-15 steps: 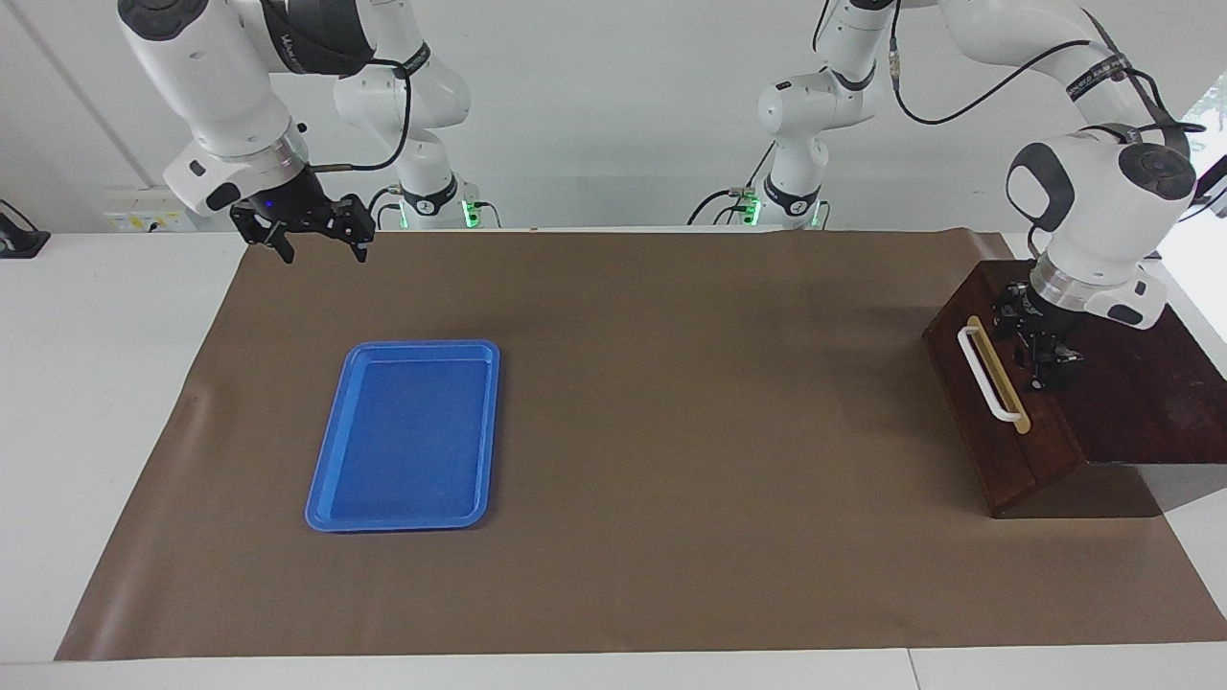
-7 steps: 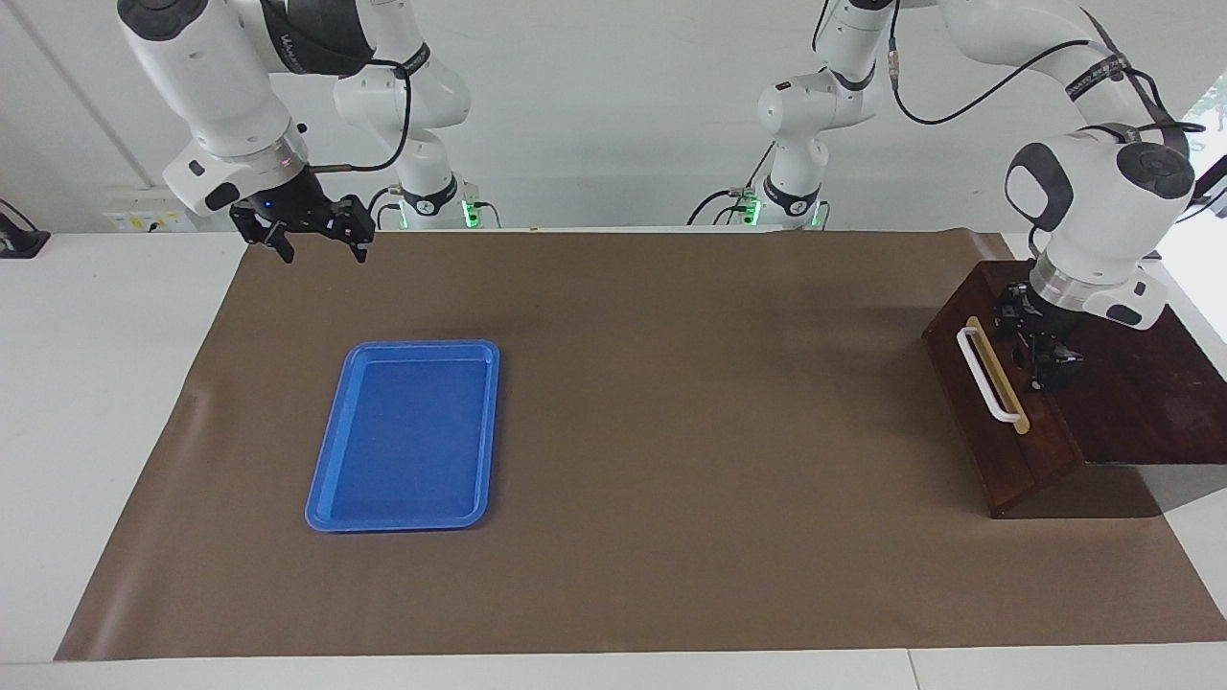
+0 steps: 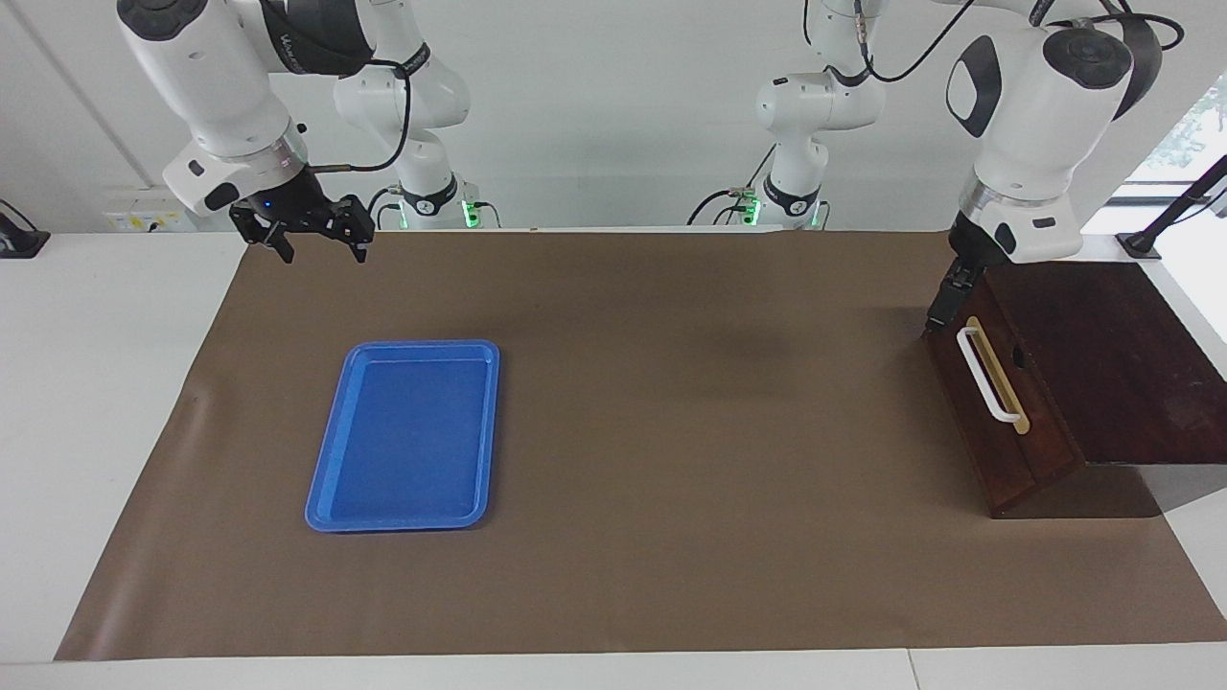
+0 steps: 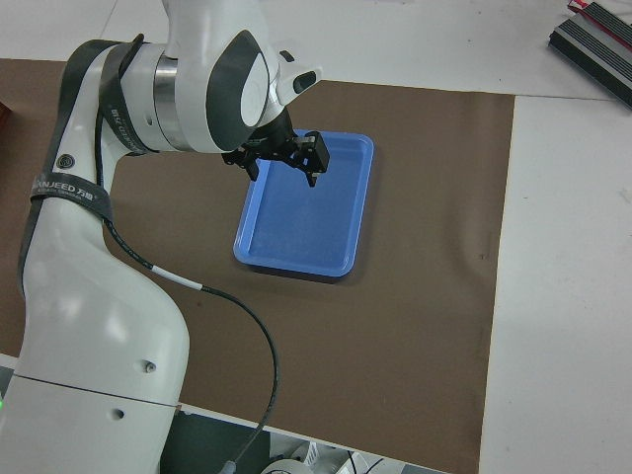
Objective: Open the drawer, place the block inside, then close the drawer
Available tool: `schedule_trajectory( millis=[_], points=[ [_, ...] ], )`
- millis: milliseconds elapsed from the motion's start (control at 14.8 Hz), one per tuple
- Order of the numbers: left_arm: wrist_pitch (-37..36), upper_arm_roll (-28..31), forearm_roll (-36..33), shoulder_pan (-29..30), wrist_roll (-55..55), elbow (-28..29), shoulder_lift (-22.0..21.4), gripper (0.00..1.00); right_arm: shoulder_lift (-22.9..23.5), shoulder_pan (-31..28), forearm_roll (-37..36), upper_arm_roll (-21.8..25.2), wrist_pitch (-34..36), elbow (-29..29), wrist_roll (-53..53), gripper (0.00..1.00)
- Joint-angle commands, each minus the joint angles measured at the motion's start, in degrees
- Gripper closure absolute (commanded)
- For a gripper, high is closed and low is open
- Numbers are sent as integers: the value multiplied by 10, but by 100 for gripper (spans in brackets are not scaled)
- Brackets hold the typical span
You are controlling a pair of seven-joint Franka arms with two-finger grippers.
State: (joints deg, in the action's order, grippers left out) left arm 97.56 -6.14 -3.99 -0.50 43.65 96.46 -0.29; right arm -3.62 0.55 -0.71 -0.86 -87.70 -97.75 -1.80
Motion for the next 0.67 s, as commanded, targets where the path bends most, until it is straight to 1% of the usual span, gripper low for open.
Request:
schedule_trajectory(
  millis=[0, 135, 202, 270, 404, 472, 607],
  points=[
    [-68, 12, 26, 9, -172, -60, 1, 0, -9, -10, -2, -7, -5, -10, -14, 0],
    [-83, 17, 41, 18, -320, -67, 3, 0, -9, -10, -2, -7, -5, -11, -22, 0],
    [-84, 17, 43, 23, -363, -68, 2, 0, -9, -10, -2, -7, -5, -11, -22, 0],
    [-88, 17, 43, 23, -373, -67, 1, 0, -9, -10, -2, -7, -5, -11, -22, 0],
    [-128, 18, 42, 30, -388, -67, -3, 0, -9, -10, -2, -7, -5, -11, -22, 0],
    [-139, 18, 43, 41, -408, -66, -10, 0, -9, -10, -2, -6, -5, -10, -22, 0],
    [-139, 20, 58, 44, -421, -52, -34, 0, -9, -10, -2, -6, -5, -10, -22, 0]
  ],
)
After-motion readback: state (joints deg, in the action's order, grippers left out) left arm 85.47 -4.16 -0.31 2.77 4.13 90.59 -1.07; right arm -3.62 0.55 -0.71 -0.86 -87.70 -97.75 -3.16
